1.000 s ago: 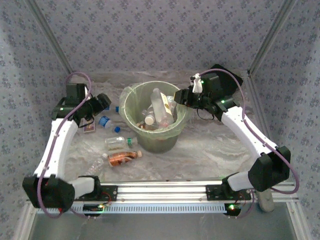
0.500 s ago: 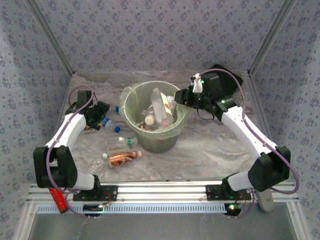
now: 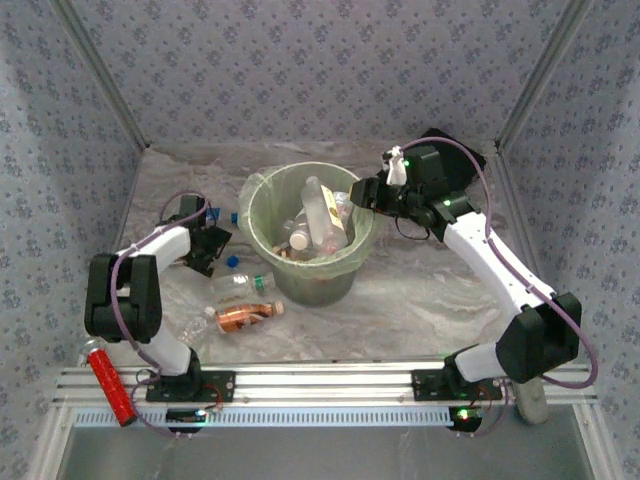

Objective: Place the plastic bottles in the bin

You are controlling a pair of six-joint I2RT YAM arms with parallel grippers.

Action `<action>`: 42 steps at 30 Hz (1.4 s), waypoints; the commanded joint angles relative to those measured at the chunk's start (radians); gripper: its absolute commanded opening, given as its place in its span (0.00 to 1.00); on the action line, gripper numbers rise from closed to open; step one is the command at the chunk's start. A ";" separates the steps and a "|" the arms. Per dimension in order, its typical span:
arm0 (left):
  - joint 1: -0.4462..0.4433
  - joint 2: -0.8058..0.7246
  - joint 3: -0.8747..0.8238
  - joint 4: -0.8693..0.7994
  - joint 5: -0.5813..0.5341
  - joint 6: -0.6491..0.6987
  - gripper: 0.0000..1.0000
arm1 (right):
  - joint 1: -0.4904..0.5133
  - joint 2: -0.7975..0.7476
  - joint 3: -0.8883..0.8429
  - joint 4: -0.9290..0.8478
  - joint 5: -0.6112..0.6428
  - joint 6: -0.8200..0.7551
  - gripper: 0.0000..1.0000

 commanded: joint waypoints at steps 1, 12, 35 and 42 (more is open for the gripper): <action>-0.001 0.023 -0.004 0.023 -0.027 -0.010 0.74 | -0.006 -0.026 -0.003 -0.019 -0.007 -0.020 0.50; -0.006 -0.083 0.011 -0.049 -0.081 0.005 0.63 | -0.008 -0.028 -0.002 -0.019 -0.007 -0.018 0.50; -0.290 -0.481 0.583 -0.337 0.122 0.239 0.50 | 0.006 -0.024 -0.006 -0.010 0.018 -0.002 0.49; -0.508 -0.323 0.706 -0.389 0.154 0.248 0.50 | 0.021 -0.022 0.004 -0.014 0.027 -0.002 0.49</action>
